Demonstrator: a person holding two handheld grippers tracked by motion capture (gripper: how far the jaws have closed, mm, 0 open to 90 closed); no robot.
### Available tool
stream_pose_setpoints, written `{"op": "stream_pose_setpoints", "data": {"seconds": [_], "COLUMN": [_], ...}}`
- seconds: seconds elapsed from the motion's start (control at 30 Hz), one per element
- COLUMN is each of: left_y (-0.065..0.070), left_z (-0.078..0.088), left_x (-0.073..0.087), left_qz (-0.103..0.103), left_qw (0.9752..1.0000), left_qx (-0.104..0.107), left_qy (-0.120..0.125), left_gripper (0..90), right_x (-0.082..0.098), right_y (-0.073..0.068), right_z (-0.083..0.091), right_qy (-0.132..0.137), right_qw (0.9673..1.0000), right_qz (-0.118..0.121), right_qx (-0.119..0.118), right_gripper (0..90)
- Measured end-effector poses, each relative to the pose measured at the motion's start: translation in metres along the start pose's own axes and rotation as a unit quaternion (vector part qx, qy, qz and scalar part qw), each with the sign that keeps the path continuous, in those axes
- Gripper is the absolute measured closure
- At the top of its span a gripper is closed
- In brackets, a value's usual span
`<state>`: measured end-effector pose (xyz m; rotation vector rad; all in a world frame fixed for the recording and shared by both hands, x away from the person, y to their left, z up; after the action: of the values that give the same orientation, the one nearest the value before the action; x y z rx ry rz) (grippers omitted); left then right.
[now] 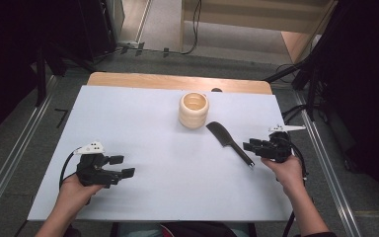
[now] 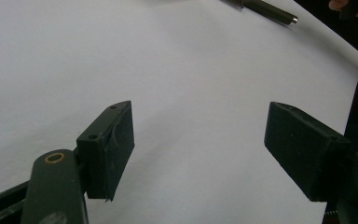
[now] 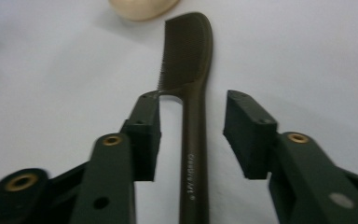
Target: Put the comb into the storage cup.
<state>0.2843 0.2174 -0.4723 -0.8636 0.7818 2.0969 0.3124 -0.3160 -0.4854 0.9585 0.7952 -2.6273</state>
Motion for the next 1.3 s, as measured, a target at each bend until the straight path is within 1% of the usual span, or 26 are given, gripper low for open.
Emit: {"op": "stream_pose_setpoints", "data": {"seconds": [0.07, 0.13, 0.23, 0.4, 0.5, 0.57, 0.67, 0.77, 0.83, 0.97, 1.07, 1.13, 1.3], "left_y": [0.0, 0.0, 0.0, 0.0, 0.0, 0.0, 0.0, 0.0, 0.0, 0.0, 0.0, 0.0, 0.0], "left_z": [0.0, 0.0, 0.0, 0.0, 0.0, 0.0, 0.0, 0.0, 0.0, 0.0, 0.0, 0.0, 0.0], "left_x": [0.0, 0.0, 0.0, 0.0, 0.0, 0.0, 0.0, 0.0, 0.0, 0.0, 0.0, 0.0, 0.0], "left_qz": [0.001, 0.0, 0.0, -0.001, -0.001, 0.0, 0.0, -0.001, -0.001, 0.0, -0.001, -0.001, 0.0], "left_qw": [1.0, 1.0, 1.0, 1.0, 1.0, 1.0, 1.0, 1.0, 1.0, 1.0, 1.0, 1.0, 1.0], "left_qx": [0.0, 0.0, 0.0, -0.001, 0.0, 0.0, -0.001, 0.0, 0.001, 0.0, 0.001, 0.001, -0.001], "left_qy": [0.0, 0.0, 0.0, -0.001, -0.001, 0.0, 0.0, 0.0, -0.001, -0.001, 0.0, 0.0, 0.0], "left_gripper": [25.0, 25.0, 25.0, 25.0, 25.0, 25.0, 25.0, 25.0, 25.0, 25.0, 25.0, 25.0, 25.1], "right_x": [0.001, 0.003, 0.006, 0.011, 0.014, 0.016, 0.02, 0.024, 0.026, 0.031, 0.033, 0.036, 0.041], "right_y": [-0.005, -0.009, -0.016, -0.027, -0.032, -0.036, -0.041, -0.045, -0.048, -0.054, -0.058, -0.06, -0.066], "right_z": [0.002, 0.004, 0.005, 0.006, 0.006, 0.006, 0.005, 0.004, 0.003, 0.001, 0.001, 0.0, -0.001], "right_qy": [0.009, 0.016, 0.026, 0.029, 0.033, 0.033, 0.028, 0.021, 0.017, 0.017, 0.014, 0.015, 0.011], "right_qw": [0.9999, 0.9998, 0.9994, 0.9989, 0.9979, 0.9975, 0.9968, 0.9966, 0.9964, 0.9959, 0.9963, 0.9964, 0.9962], "right_qz": [0.004, 0.007, 0.01, 0.018, 0.016, 0.016, 0.025, 0.036, 0.039, 0.048, 0.057, 0.055, 0.059], "right_qx": [-0.005, -0.009, -0.022, -0.034, -0.052, -0.061, -0.07, -0.07, -0.073, -0.075, -0.063, -0.063, -0.063], "right_gripper": [45.4, 42.4, 36.6, 31.5, 31.3, 30.3, 27.5, 26.9, 26.9, 26.5, 26.3, 26.3, 25.1]}}
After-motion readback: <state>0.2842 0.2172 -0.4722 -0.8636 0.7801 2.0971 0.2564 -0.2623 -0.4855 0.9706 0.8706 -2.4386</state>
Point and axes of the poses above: each handheld gripper's, and its own axes: z roughly backward along the jaws, x roughly out of its underside, y roughly to its right, the point moved 1 cm from there along -z, roughly forward along the jaws, and after that the axes turned 7 degrees about -z, right-handed, at the moved point
